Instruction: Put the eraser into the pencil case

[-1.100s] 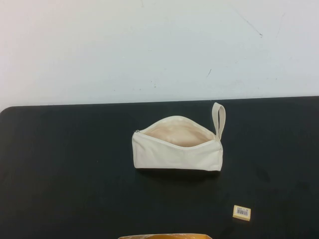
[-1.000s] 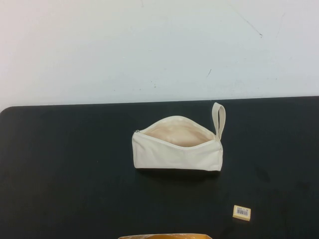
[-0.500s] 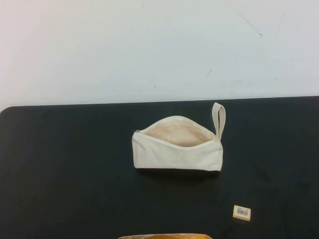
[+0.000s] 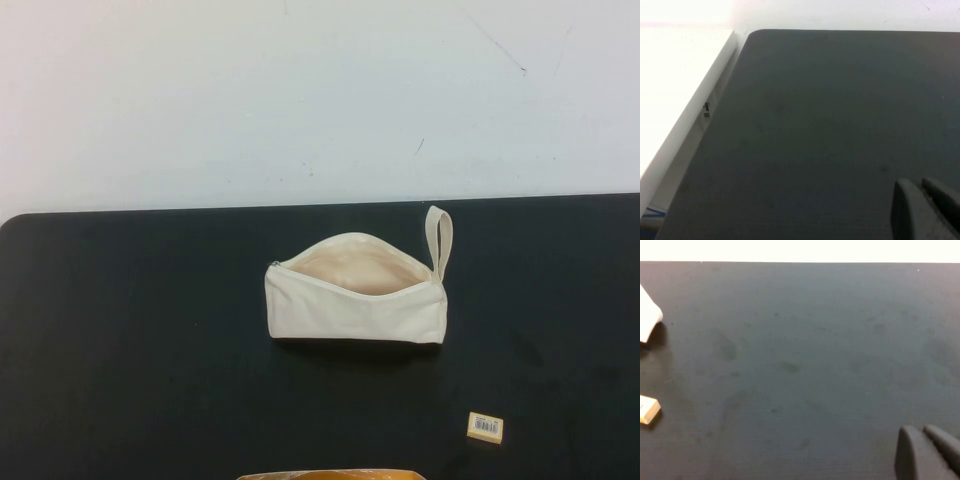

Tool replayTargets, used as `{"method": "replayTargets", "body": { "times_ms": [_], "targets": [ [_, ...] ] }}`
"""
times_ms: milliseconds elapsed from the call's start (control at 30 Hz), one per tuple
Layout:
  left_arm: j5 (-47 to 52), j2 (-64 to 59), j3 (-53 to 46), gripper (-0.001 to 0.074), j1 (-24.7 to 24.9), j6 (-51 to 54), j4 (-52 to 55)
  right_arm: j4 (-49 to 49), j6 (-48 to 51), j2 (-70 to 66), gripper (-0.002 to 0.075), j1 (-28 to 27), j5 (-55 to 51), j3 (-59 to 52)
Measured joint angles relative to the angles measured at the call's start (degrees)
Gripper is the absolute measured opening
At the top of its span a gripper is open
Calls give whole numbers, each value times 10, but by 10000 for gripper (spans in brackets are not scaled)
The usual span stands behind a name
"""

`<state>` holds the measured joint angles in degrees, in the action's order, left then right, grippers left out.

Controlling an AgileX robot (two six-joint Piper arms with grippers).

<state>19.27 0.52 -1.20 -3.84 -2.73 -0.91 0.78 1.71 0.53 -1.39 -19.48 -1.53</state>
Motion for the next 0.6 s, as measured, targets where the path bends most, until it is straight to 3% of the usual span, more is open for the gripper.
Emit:
{"method": "replayTargets", "body": {
  "times_ms": [367, 467, 600],
  "targets": [
    [0, 0, 0, -3, 0, 0, 0, -32, 0, 0, -1, 0, 0, 0],
    [0, 0, 0, -3, 0, 0, 0, -105, -1, 0, -1, 0, 0, 0],
    [0, 0, 0, -3, 0, 0, 0, -296, -23, 0, -1, 0, -2, -1]
  ]
}}
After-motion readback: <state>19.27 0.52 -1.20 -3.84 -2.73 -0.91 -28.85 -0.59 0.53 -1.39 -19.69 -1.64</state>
